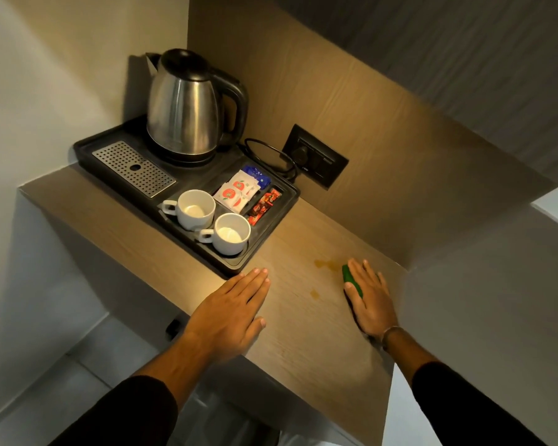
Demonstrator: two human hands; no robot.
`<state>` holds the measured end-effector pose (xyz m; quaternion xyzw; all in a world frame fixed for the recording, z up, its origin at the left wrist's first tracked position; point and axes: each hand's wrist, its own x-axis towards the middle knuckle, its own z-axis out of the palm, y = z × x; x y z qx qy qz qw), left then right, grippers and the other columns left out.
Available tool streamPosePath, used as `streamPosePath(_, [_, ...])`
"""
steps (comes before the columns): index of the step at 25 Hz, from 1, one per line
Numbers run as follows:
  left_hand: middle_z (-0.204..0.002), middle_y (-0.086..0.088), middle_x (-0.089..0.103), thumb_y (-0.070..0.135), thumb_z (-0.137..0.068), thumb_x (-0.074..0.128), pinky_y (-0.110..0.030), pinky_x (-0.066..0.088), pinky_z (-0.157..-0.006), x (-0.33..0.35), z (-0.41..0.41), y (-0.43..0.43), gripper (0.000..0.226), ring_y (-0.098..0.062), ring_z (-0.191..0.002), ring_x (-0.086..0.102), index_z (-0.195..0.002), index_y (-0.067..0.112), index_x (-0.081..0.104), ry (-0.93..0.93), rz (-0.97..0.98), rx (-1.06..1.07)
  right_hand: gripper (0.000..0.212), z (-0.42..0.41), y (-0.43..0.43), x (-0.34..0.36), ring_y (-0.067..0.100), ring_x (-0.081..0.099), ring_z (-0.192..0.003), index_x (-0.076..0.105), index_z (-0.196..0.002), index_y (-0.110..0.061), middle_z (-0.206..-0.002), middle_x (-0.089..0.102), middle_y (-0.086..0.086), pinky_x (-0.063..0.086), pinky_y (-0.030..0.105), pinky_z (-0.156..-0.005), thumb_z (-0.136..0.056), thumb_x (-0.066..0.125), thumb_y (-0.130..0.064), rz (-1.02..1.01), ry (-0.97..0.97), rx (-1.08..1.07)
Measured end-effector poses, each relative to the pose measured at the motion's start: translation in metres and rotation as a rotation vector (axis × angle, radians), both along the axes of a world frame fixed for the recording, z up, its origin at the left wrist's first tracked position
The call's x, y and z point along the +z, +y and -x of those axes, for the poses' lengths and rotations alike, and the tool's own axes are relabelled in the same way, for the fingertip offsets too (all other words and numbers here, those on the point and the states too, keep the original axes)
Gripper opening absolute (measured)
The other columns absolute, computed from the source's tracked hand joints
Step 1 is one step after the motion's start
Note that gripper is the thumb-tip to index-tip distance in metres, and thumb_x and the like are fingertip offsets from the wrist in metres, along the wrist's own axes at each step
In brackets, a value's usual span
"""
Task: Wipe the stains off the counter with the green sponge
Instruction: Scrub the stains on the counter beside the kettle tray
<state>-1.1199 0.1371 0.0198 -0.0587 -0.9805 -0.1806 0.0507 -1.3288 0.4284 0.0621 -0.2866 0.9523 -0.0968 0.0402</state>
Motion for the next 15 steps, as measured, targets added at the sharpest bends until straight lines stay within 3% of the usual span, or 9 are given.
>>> streamPosePath(3, [-0.176,-0.005,0.007,0.055,-0.106,0.026,-0.041,0.001,-0.129,0.001,0.0,0.0,0.073,-0.019,-0.161,-0.002,-0.165,0.016,0.007,0.01,0.013,0.007,0.057,0.032,-0.042,0.007,0.02,0.009,-0.159,0.024,-0.164,-0.023,-0.172,0.022,-0.002,0.007,0.05,-0.128,-0.112,0.031,-0.044,-0.009,-0.017,-0.269])
streamPosePath(8, [-0.176,-0.004,0.008,0.055,-0.107,0.028,-0.042,0.003,-0.13,0.0,-0.002,0.001,0.072,-0.018,-0.16,-0.003,-0.165,0.017,0.007,0.007,-0.006,0.016,0.059,0.006,-0.038,-0.006,0.016,0.009,-0.159,0.024,-0.163,-0.029,-0.169,0.019,-0.011,0.002,0.045,-0.128,-0.109,0.025,-0.052,0.027,0.025,0.069])
streamPosePath(12, [-0.176,-0.005,0.01,0.052,-0.107,0.03,-0.042,0.005,-0.13,0.003,-0.001,0.001,0.072,-0.019,-0.161,0.0,-0.165,0.016,0.009,0.014,0.006,0.012,0.057,0.035,-0.076,0.008,0.02,0.009,-0.159,0.022,-0.164,-0.025,-0.172,0.02,-0.003,0.006,0.052,-0.128,-0.112,0.03,-0.045,-0.006,-0.026,-0.167])
streamPosePath(15, [-0.176,-0.003,0.007,0.053,-0.107,0.029,-0.041,0.002,-0.13,0.001,0.0,0.001,0.072,-0.016,-0.16,-0.005,-0.165,0.018,0.005,-0.004,-0.008,0.018,0.059,0.018,-0.093,-0.001,0.02,0.009,-0.159,0.021,-0.163,-0.028,-0.17,0.019,-0.007,0.003,0.048,-0.128,-0.109,0.028,-0.05,-0.008,0.017,0.089])
